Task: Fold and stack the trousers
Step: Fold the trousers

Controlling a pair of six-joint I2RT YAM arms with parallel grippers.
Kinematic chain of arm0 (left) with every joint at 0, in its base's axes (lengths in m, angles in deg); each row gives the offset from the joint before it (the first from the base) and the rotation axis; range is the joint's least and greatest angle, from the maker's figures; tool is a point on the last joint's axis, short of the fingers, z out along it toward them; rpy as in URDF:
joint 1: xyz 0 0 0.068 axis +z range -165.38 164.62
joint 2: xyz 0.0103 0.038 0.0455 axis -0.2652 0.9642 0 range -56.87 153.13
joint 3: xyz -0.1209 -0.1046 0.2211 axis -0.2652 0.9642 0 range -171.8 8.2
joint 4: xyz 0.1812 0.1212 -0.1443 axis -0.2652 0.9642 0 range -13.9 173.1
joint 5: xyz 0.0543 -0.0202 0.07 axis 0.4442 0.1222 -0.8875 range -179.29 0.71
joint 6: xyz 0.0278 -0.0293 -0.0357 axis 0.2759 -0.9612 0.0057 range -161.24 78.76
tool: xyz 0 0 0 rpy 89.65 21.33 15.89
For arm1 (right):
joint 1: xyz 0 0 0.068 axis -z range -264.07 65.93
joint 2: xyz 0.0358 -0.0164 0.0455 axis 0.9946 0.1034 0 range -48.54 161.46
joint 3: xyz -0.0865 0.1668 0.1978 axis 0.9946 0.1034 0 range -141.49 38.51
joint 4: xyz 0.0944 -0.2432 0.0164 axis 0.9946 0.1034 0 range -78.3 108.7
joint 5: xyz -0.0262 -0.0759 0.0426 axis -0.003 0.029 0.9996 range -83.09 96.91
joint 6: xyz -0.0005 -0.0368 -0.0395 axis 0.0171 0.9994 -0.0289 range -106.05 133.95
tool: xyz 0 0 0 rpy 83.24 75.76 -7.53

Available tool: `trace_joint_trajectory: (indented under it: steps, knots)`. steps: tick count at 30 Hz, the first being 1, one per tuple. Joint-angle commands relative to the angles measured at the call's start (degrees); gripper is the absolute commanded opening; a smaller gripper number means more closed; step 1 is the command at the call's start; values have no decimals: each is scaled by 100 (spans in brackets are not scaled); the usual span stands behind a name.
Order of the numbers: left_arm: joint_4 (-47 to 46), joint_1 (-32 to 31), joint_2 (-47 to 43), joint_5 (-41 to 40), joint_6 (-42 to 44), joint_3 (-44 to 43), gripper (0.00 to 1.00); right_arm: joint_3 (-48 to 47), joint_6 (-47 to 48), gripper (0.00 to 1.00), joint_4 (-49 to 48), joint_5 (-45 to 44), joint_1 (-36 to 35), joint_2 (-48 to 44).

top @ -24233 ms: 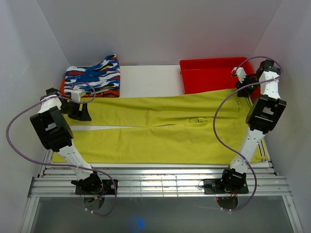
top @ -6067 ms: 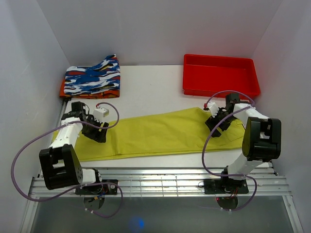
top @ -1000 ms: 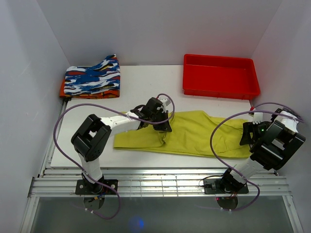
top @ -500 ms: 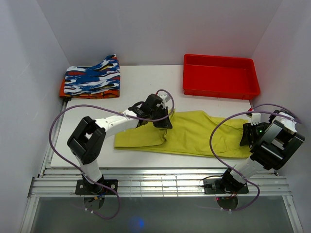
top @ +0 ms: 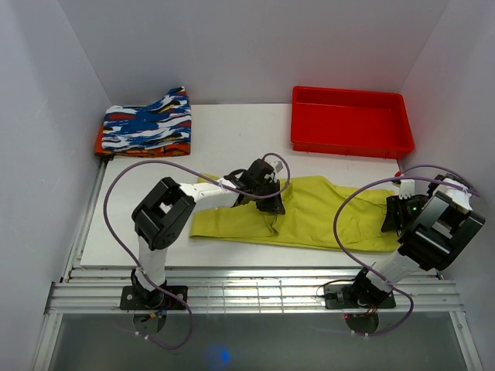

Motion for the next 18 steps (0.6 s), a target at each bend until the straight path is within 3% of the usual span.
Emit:
trace_joint_trajectory:
  steps: [1,2,5,8,11,14,18]
  knots:
    - [-87,-19,-44,-22,-66,102,23,-96,7,53,97,123,-28,-16]
    - [-60,-11,-70,-5,-48,120,50,-96,15,54,97,114,-28,-16]
    - [-25,-11,-454,74,250,94,94,-96,24,56,97,114,-28,-33]
    - [141,16,-921,153,672,76,97,-131,33,56,106,114,-37,-25]
    - [570,375,-1580,940,1301,120,97,-175,68,56,124,114,-37,-33]
    - [1309,1138,-2003,2134,2180,347,98,-219,94,56,124,114,-37,-51]
    - [2206,2727,-2162,3054,3105,945,98,-272,103,56,150,114,-37,-51]
